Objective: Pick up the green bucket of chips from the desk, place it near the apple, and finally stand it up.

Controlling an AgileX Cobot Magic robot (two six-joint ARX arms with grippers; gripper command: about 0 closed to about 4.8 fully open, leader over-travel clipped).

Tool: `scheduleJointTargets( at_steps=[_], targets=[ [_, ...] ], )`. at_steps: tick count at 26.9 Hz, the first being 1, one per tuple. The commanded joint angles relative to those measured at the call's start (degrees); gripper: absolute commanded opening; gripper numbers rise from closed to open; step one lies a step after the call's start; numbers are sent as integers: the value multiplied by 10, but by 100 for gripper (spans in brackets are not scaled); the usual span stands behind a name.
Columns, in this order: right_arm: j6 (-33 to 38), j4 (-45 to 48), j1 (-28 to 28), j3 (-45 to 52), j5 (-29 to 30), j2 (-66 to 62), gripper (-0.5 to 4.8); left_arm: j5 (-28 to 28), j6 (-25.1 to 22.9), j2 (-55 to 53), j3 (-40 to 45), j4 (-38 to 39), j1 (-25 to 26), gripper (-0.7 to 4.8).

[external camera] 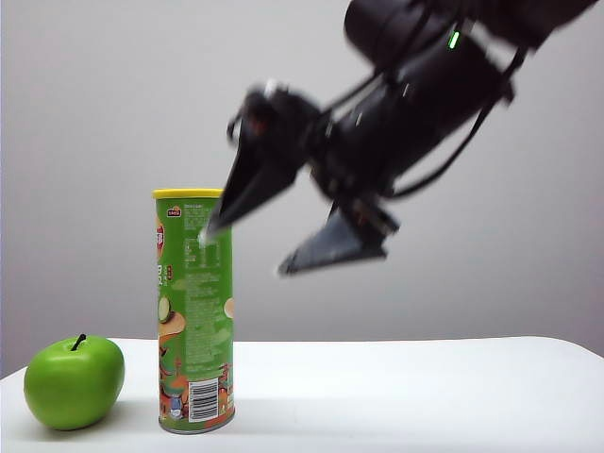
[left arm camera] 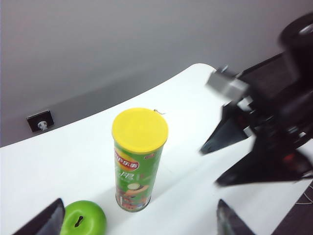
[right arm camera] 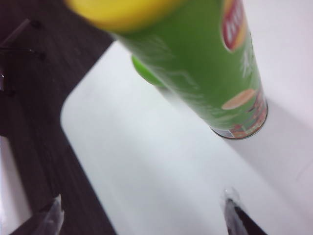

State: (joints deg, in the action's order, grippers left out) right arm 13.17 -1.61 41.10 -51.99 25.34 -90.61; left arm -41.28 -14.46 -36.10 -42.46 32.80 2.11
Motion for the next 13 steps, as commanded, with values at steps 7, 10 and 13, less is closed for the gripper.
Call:
scheduleJointTargets(
  at_steps=[7, 10, 13],
  targets=[
    [-77, -153, -19, -1, -174, 233, 459, 53, 3, 31, -1, 14, 0, 286],
    [-88, -135, -48, 8, -247, 304, 403, 86, 3, 49, 0, 9, 0, 268],
    [-87, -76, -96, 36, -252, 365, 305, 106, 7, 66, 11, -19, 0, 268]
  ],
)
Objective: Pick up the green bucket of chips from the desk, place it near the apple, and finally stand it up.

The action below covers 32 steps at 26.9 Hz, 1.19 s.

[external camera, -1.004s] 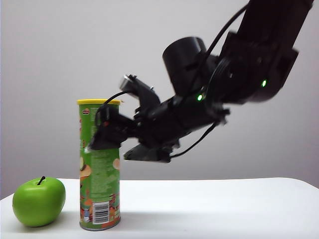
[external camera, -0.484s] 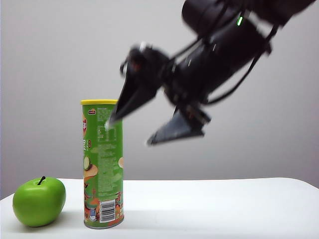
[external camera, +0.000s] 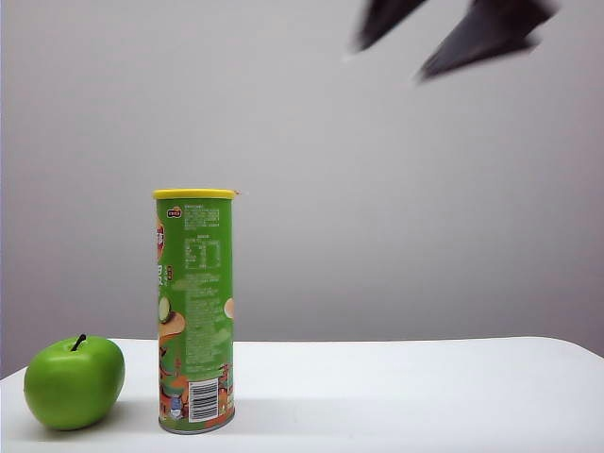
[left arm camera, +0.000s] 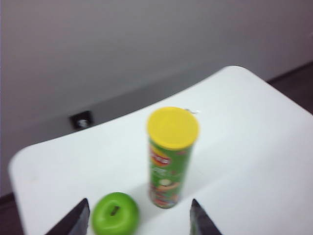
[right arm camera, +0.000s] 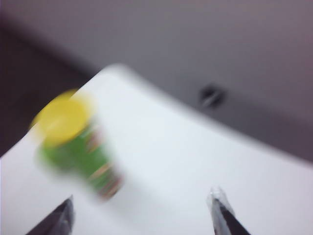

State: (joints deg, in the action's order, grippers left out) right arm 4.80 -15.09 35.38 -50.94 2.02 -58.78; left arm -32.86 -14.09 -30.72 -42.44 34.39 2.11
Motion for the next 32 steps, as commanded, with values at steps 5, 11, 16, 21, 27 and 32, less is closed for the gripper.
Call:
scheduleJointTargets(
  at_steps=[5, 11, 16, 21, 27, 32],
  targets=[
    [-3, 144, -148, 109, -21, 145, 127, 48, 89, 37, 99, -178, 0, 256],
    [6, 248, -246, 203, 30, 183, -3, 93, 157, 37, 186, -313, 0, 173],
    [75, 492, -261, 339, 61, 184, -2, 133, 194, 42, 253, -436, -1, 162],
    [87, 562, -257, 412, 14, 195, -2, 150, 195, 76, 289, -480, -1, 110],
    [66, 596, -257, 436, 10, 260, -2, 138, 216, 154, 331, -487, -1, 110],
    [14, 479, -258, 436, -36, 389, -2, 143, 244, 232, 376, -479, 0, 110]
  ],
)
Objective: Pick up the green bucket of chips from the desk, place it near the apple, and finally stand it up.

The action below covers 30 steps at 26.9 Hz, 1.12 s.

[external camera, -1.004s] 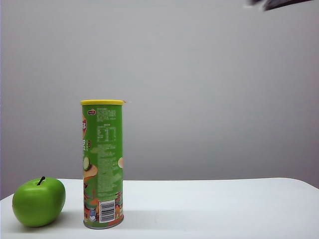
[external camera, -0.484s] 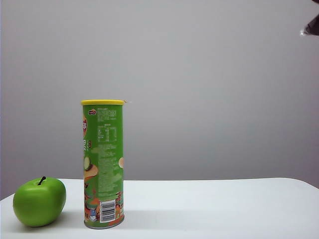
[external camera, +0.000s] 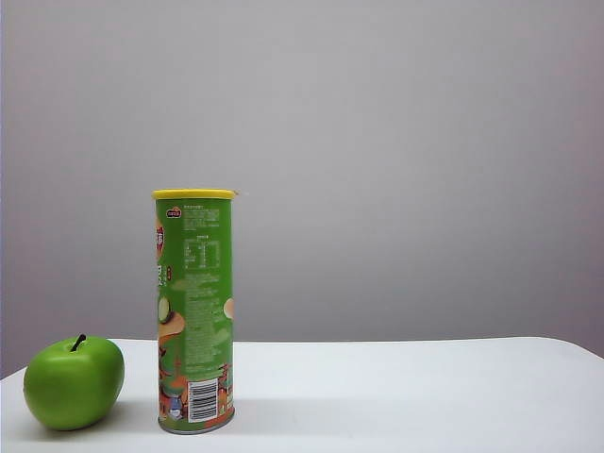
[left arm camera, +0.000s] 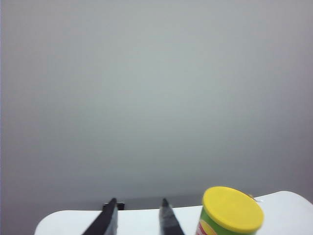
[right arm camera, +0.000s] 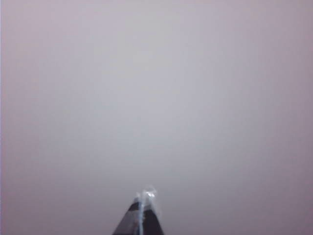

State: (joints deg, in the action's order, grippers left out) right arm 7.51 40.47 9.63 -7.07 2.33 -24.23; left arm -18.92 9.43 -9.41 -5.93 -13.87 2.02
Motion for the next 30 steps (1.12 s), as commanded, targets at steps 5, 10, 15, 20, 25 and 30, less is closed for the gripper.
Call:
scheduleJointTargets(
  at_steps=[5, 10, 15, 20, 25, 30],
  targets=[
    [-13, -220, 0, 0, -99, 110, -1, 46, 9, 38, 26, 60, 0, 110],
    [21, -224, 0, 59, -127, 177, -1, 75, 15, 38, 56, 50, 0, 111],
    [-18, -336, 0, 70, -129, 245, -1, 84, -3, 41, 56, 40, 1, 111],
    [-44, -363, -1, 70, -127, 242, -1, 138, -61, 40, 56, 104, 1, 53],
    [2, -447, 0, 70, -128, 241, -1, 125, -95, 40, 56, 128, 1, -5],
    [11, -500, -1, 70, -125, 239, 0, 125, -101, 40, 56, 125, 1, -5]
  ],
)
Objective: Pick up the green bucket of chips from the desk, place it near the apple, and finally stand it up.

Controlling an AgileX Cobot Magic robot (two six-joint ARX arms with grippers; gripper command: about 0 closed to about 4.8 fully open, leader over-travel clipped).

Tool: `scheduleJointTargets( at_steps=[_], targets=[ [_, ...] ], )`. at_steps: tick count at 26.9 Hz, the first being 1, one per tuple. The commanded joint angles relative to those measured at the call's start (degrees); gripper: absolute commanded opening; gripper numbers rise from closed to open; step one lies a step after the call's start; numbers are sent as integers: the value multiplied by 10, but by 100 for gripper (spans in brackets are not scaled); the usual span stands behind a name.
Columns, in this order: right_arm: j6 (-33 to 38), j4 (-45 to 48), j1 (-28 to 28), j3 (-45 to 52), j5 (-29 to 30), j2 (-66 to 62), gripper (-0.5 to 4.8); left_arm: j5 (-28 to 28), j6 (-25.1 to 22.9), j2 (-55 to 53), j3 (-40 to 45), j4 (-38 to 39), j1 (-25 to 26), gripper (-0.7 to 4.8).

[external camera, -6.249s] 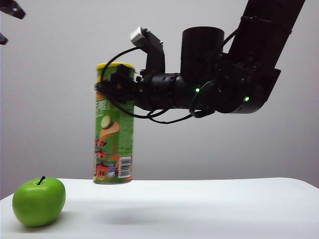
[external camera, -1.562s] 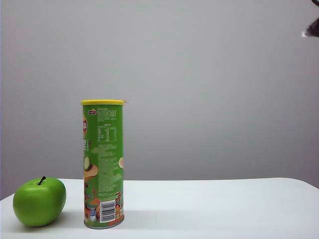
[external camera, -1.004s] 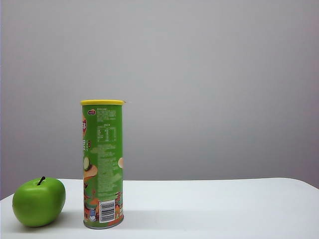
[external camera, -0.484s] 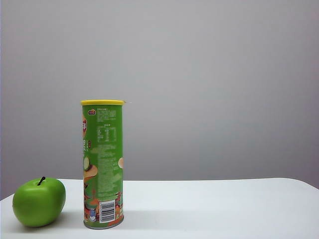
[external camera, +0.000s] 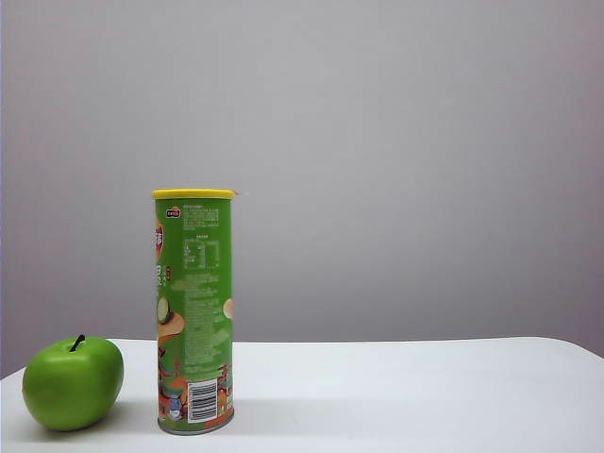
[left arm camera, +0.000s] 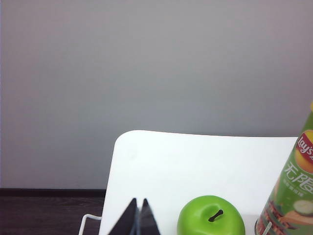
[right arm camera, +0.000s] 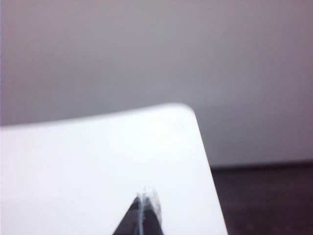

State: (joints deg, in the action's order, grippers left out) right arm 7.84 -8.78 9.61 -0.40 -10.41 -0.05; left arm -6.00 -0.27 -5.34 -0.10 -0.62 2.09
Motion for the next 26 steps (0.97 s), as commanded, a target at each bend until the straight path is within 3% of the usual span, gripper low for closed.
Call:
scheduleJointTargets(
  at_steps=[1, 9, 26],
  targets=[
    [10, -7, 0, 3, 3, -2, 0, -8, -4, 0, -2, -8, 0, -4],
    [16, -8, 0, 3, 16, -1, -1, -32, 25, 0, -2, -19, 0, 8],
    [16, -7, 0, 3, 15, 0, 0, -32, 24, 0, -2, -14, 0, 8]
  ],
)
